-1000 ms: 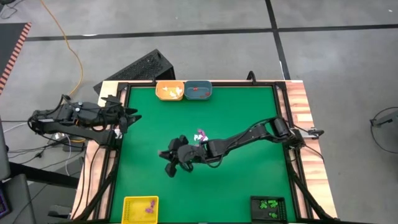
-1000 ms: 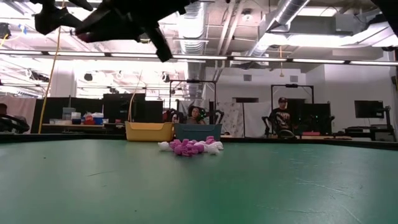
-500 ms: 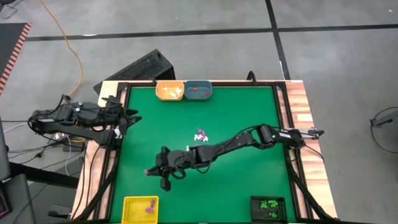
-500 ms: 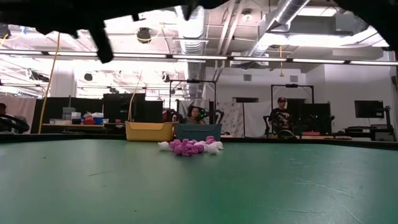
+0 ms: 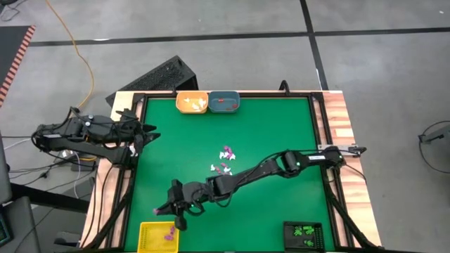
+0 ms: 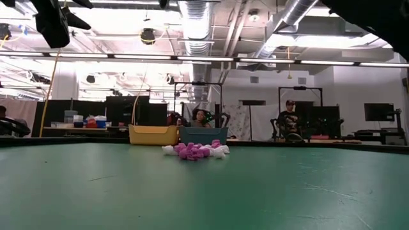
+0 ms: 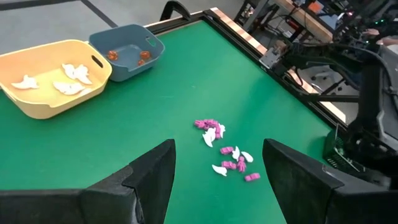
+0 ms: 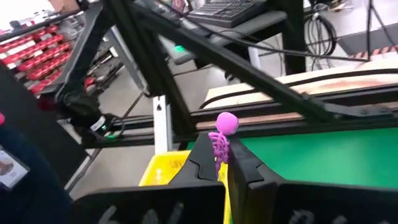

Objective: Sort Halloween decoration
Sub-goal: Put the pink skeleton into the yellow bin

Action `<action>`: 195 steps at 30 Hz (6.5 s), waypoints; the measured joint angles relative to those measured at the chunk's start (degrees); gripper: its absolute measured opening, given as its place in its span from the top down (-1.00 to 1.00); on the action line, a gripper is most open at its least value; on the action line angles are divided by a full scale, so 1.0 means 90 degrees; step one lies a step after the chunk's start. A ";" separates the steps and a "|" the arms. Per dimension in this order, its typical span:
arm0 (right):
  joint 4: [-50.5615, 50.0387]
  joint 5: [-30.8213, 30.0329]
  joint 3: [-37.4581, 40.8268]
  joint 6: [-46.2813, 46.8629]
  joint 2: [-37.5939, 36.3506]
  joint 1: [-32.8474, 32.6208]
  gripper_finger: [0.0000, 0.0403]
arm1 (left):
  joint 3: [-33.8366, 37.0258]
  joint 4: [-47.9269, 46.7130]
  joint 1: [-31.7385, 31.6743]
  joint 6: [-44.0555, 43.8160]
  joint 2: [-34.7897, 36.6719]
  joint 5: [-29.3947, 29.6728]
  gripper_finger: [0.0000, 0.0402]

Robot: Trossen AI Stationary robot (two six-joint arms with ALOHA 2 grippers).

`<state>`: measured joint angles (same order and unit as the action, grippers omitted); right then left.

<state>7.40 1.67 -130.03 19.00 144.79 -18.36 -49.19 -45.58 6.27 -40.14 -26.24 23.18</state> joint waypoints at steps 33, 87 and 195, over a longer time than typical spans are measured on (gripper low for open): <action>0.0299 -0.0042 0.0013 -0.0230 0.0457 -0.0586 0.96 | 0.0000 -0.0005 0.0000 -0.0298 -0.0002 0.0214 -0.15; -0.2371 -0.0185 0.0013 0.0629 -0.1008 -0.0094 0.45 | 0.0000 0.0000 0.0002 -0.0525 -0.0002 0.0144 -0.15; -0.1103 -0.2320 0.7904 0.2840 -0.4829 0.2182 0.96 | -0.0002 -0.0002 0.0000 -0.0433 0.0000 0.1478 -0.15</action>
<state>-2.53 -19.20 -58.89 44.56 101.32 1.28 -49.21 -45.60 6.26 -44.04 -26.24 36.48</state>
